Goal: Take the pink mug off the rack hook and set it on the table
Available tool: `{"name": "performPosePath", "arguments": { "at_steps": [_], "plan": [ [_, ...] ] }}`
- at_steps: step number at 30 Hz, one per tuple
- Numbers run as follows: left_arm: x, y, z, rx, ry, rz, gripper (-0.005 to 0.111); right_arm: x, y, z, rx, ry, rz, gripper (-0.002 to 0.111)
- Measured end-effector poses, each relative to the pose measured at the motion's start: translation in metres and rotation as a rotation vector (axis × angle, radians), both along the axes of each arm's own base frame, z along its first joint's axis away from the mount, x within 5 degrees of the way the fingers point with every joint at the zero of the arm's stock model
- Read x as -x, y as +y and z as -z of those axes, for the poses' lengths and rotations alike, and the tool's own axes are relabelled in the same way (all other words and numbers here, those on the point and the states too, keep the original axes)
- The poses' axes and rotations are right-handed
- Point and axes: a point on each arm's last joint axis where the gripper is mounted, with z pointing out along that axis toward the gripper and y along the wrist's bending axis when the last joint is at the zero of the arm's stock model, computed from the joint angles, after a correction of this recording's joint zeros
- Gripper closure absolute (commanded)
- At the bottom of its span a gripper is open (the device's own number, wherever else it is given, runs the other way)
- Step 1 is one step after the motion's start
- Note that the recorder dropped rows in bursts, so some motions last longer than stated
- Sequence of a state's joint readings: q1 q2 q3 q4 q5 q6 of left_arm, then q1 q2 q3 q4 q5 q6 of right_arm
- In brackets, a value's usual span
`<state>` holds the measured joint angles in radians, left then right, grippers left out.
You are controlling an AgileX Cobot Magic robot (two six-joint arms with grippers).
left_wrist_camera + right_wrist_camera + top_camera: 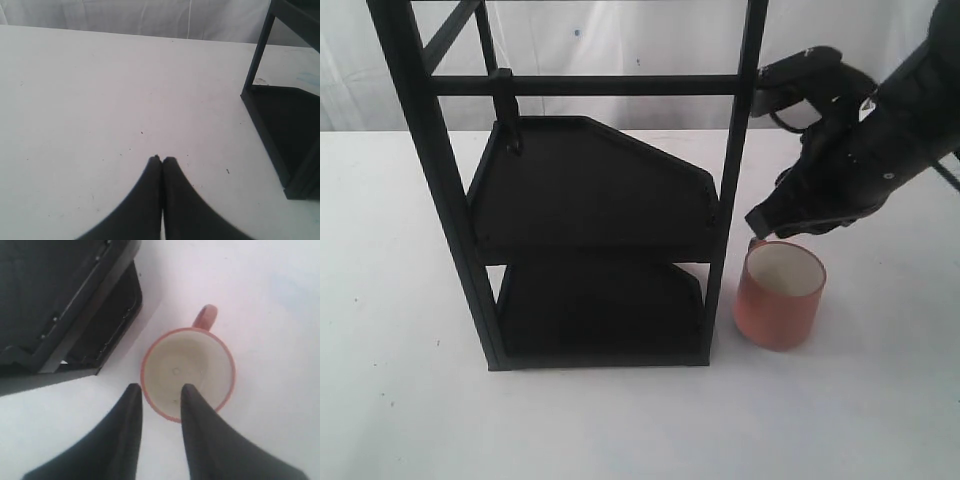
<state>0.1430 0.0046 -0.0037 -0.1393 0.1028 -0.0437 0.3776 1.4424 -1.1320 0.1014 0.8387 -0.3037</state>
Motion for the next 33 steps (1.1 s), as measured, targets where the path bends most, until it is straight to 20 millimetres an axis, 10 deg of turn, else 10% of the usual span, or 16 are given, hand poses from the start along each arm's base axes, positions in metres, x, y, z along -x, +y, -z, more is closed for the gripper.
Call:
{"name": "performPosePath", "arguments": {
  "at_steps": [5,13,22,33],
  "plan": [
    [0.000,0.000,0.000,0.000,0.000,0.000,0.107,0.002,-0.043,-0.029,0.114,-0.255,0.236,0.082],
    [0.000,0.000,0.000,0.000,0.000,0.000,0.107,0.007,-0.090,0.011,-0.120,-0.359,0.631,0.108],
    [0.000,0.000,0.000,0.000,0.000,0.000,0.107,0.114,-0.108,-0.085,-0.245,-0.861,0.539,0.108],
    [0.000,0.000,0.000,0.000,0.000,0.000,0.107,0.218,-0.114,-0.026,-0.427,-1.134,0.408,0.108]
  ]
}}
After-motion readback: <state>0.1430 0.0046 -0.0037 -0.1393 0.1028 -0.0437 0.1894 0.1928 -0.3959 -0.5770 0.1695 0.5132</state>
